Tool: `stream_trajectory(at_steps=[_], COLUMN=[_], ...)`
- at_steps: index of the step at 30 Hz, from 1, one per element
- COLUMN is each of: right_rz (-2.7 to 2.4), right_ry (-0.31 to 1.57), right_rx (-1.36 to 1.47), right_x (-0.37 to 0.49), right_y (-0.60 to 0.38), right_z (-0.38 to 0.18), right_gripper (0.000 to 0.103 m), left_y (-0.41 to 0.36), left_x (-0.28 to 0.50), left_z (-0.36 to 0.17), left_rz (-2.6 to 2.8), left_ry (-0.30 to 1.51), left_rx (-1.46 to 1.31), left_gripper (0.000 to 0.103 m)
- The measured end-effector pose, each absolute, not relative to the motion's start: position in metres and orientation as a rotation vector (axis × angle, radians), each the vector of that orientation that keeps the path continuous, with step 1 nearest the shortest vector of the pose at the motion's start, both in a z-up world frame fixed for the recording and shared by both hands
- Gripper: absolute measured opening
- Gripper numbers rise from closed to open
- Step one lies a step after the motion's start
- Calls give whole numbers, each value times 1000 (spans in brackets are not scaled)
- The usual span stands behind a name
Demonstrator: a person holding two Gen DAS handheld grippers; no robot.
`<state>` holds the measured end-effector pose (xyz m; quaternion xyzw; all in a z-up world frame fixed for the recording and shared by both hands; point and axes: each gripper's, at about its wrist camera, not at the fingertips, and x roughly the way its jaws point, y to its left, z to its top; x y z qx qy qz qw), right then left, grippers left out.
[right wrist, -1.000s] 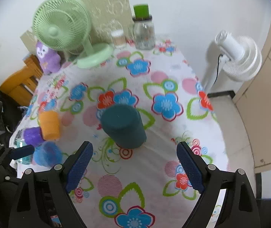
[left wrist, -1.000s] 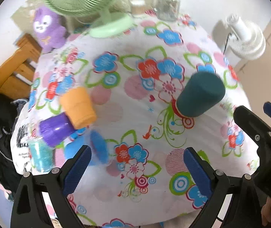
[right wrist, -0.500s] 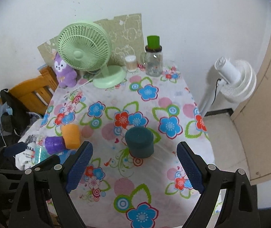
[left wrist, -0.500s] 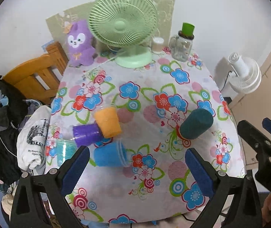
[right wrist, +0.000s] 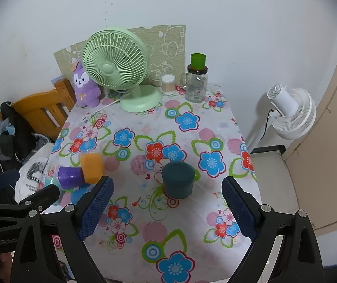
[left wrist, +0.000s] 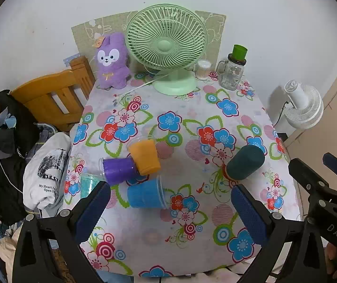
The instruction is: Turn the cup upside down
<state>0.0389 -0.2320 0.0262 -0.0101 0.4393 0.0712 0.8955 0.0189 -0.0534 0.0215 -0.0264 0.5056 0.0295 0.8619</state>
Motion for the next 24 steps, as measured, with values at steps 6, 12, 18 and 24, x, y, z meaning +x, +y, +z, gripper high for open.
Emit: stream_trajectory(at_steps=[6, 12, 18, 24], right_rz=[136, 134, 139, 141], right_ry=[916, 918, 920, 931], right_rx=[-20, -23, -27, -27], right_x=[38, 38, 39, 42], right_y=[-233, -232, -230, -227], right_z=[26, 25, 25, 21], right_gripper=[95, 95, 95, 95], left_y=[-54, -54, -53, -51], left_x=[19, 20, 21, 22], left_z=[22, 22, 22, 19], left_rz=[54, 54, 55, 55], left_ry=[1062, 1063, 1064, 1073], left_rx=[-60, -59, -61, -68], left_gripper=[103, 103, 103, 103])
